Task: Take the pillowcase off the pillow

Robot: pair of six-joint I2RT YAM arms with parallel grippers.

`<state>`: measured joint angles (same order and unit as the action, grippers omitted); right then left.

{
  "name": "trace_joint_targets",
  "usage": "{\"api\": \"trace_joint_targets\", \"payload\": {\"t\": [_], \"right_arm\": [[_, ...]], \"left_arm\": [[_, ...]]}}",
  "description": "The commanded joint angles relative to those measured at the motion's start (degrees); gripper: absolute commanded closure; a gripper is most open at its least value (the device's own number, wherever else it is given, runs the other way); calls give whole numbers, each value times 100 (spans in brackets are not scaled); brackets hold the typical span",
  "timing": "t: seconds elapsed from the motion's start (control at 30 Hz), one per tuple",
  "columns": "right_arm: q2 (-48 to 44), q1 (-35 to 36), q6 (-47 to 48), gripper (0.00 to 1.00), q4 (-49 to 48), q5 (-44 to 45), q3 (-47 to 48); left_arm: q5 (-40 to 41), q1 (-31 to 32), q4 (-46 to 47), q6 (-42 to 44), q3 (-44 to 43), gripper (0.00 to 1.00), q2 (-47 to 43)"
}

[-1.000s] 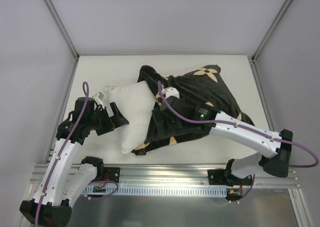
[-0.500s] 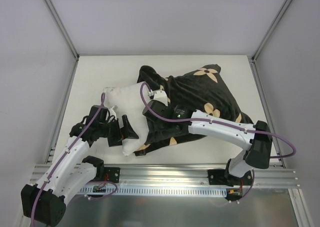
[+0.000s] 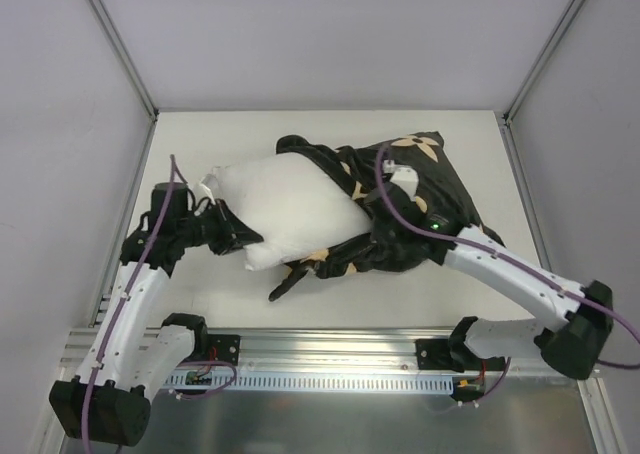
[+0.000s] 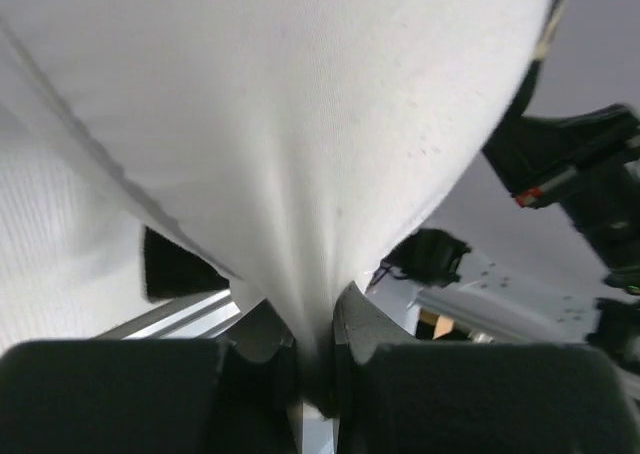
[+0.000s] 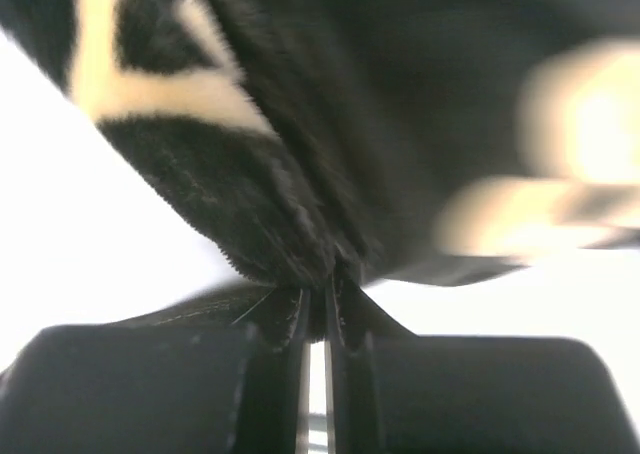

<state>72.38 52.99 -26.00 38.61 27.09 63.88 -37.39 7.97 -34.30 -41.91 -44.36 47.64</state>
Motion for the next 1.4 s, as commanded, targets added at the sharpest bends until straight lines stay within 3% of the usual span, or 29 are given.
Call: {"api": "trace_joint_targets", "payload": {"t": [0.0, 0.07, 0.13, 0.27, 0.3, 0.33, 0.37, 0.4, 0.47, 0.5, 0.73, 0.8, 0.93, 1.1, 1.2, 1.23, 1.27, 1.33, 1.37], "right_arm": [[-1275, -850, 604, 99, 682, 675, -410], [-1568, -1211, 867, 99, 823, 666, -411], [-1700, -1256, 956, 99, 920, 579, -332], [-1525, -1020, 956, 98, 719, -142, -445], [-1482, -819, 982, 93, 648, -256, -464], [-1351, -756, 1035, 80, 683, -344, -473], [-1297, -747, 1088, 39, 787, -432, -438], [-1279, -746, 1149, 23, 1023, -389, -403], [-1541, -773, 1211, 1, 1201, -223, -428], [-1725, -869, 1333, 1, 1236, -213, -533], [-3028, -2055, 1536, 4, 1509, -853, -1060], [-2906, -2318, 1519, 4, 1509, -1317, -1254], [-2571, -2381, 1291, 4, 1457, -1224, -1903], [-2299, -2399, 1255, 1, 588, -1881, -2239], [-2167, -2399, 1063, 10, -140, -2443, -2694], [-2062, -2408, 1010, 16, -274, -2480, -2809], [-2009, -2399, 983, 37, -388, -2481, -2880], [-1947, -2495, 869, 69, -363, -2227, -2951], [-2008, -2678, 842, 96, -302, -2095, -2942]], "left_arm": [[-777, -1137, -23, 113, -1002, 100, -62], [-1217, -1690, -68, 78, -1301, 100, 26], [-1236, -1816, -59, 8, -1452, 100, 122], [-1070, -1904, -68, -71, -1567, 100, 202], [-1034, -1948, -68, -80, -1558, 100, 193], [-1008, -1992, -68, -89, -1550, 100, 159], [-981, -2044, -76, -89, -1541, 100, 141], [-981, -2193, -102, -81, -1549, 100, 141], [-981, -2360, -216, -2, -1654, 100, 193], [-972, -2535, -261, 25, -1716, 100, 289], [-884, -3238, -419, 306, -2226, 100, 1150], [-815, -3336, -419, 332, -2305, 100, 1344], [-594, -3504, -419, 254, -2446, 100, 1546], [-568, -3521, -419, 262, -2464, 100, 1617], [-524, -3521, -419, 245, -2437, 100, 1608], [-489, -3521, -419, 253, -2428, 100, 1600], [-445, -3530, -410, 254, -2420, 100, 1591], [-436, -3600, -419, 236, -2402, 100, 1591], [-454, -3644, -410, 210, -2402, 100, 1617]]}}
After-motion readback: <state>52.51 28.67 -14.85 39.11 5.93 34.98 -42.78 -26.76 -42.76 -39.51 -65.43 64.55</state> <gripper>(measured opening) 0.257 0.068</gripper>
